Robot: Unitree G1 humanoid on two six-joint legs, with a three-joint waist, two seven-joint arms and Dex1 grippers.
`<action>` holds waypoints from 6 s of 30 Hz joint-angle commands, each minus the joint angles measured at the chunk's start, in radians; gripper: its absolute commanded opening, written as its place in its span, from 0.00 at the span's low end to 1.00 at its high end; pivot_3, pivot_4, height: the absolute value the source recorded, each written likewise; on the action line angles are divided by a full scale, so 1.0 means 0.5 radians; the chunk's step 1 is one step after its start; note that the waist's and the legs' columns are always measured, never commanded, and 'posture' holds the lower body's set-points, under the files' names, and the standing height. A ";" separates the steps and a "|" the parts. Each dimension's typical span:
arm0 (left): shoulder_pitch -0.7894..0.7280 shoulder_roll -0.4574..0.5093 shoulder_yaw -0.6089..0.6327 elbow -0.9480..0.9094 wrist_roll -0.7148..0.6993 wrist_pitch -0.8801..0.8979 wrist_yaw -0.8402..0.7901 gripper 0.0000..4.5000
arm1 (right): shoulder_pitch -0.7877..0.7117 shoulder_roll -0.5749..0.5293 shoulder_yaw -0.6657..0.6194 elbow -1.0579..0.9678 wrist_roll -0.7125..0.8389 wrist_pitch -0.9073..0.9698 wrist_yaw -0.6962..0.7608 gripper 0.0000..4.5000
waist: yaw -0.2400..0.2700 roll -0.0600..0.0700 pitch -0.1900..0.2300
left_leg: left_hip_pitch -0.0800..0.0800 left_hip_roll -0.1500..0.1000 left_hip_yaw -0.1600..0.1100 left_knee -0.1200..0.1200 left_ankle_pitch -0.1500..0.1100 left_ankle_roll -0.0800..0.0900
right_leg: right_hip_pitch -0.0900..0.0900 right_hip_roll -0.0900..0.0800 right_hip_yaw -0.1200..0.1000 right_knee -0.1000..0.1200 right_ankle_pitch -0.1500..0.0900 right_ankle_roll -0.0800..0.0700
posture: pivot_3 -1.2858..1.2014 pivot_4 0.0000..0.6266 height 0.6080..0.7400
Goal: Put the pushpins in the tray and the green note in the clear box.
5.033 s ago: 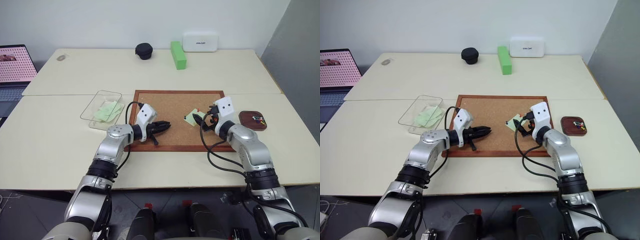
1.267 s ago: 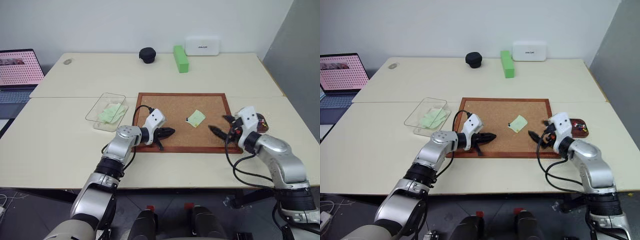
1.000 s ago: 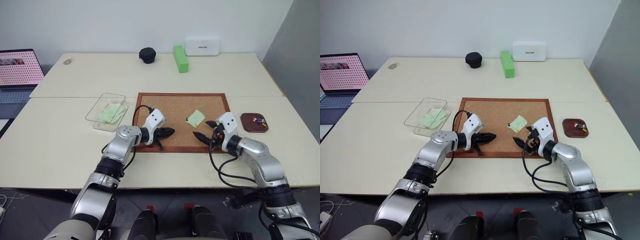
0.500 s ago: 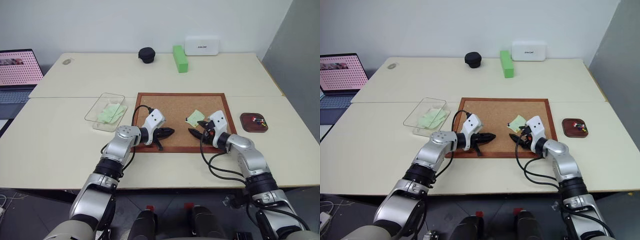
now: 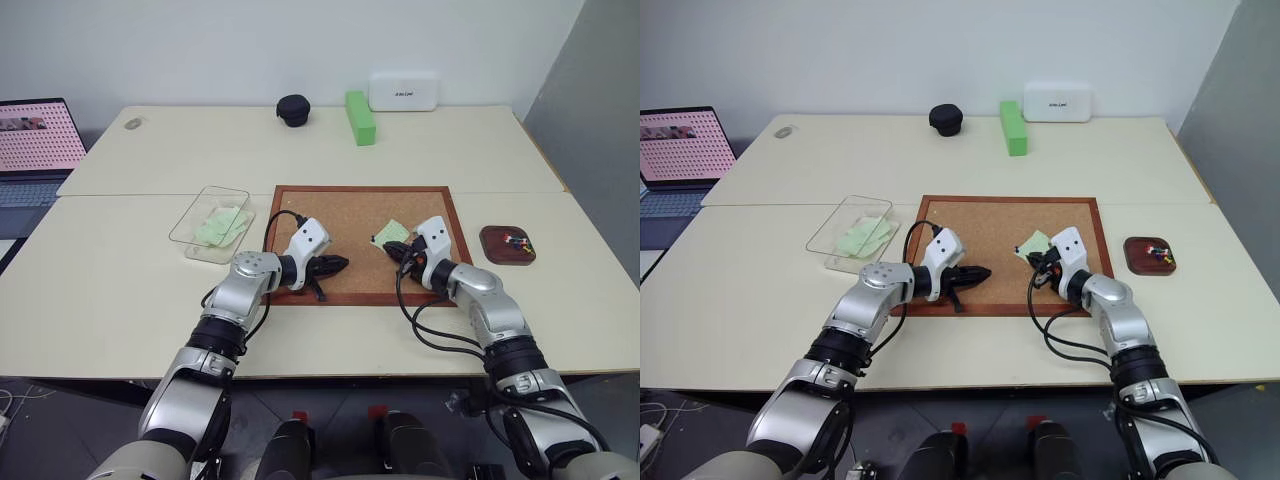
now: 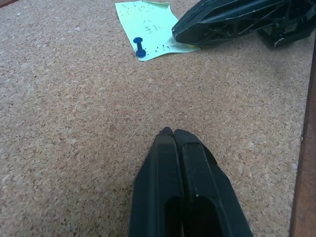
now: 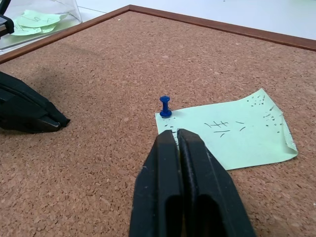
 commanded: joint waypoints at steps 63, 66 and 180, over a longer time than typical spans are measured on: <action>0.056 -0.042 -0.178 0.197 0.118 0.059 -0.098 0.00 | -0.026 -0.479 -0.343 0.059 -0.462 -0.118 -0.983 1.00 | 0.003 0.000 -0.001 | 0.000 -0.002 0.002 -0.001 0.000 0.000 | 0.000 -0.001 0.002 -0.001 -0.001 -0.002 | 0.52 0.24 1.00; 0.055 -0.038 -0.177 0.197 0.118 0.061 -0.100 0.00 | -0.019 -0.476 -0.236 -0.003 -0.516 -0.280 -0.871 1.00 | 0.001 0.000 -0.001 | 0.000 -0.001 0.002 -0.001 0.000 0.000 | 0.000 -0.001 0.002 -0.001 -0.001 -0.002 | 0.52 0.24 1.00; 0.106 -0.649 0.238 -0.285 -0.346 -0.173 0.497 0.97 | -0.170 0.532 -0.659 -1.242 0.745 1.008 -1.132 0.00 | 0.000 -0.006 -0.013 | -0.032 0.000 -0.002 0.000 0.000 0.000 | -0.030 0.001 -0.001 0.003 -0.001 -0.002 | 0.52 0.24 1.00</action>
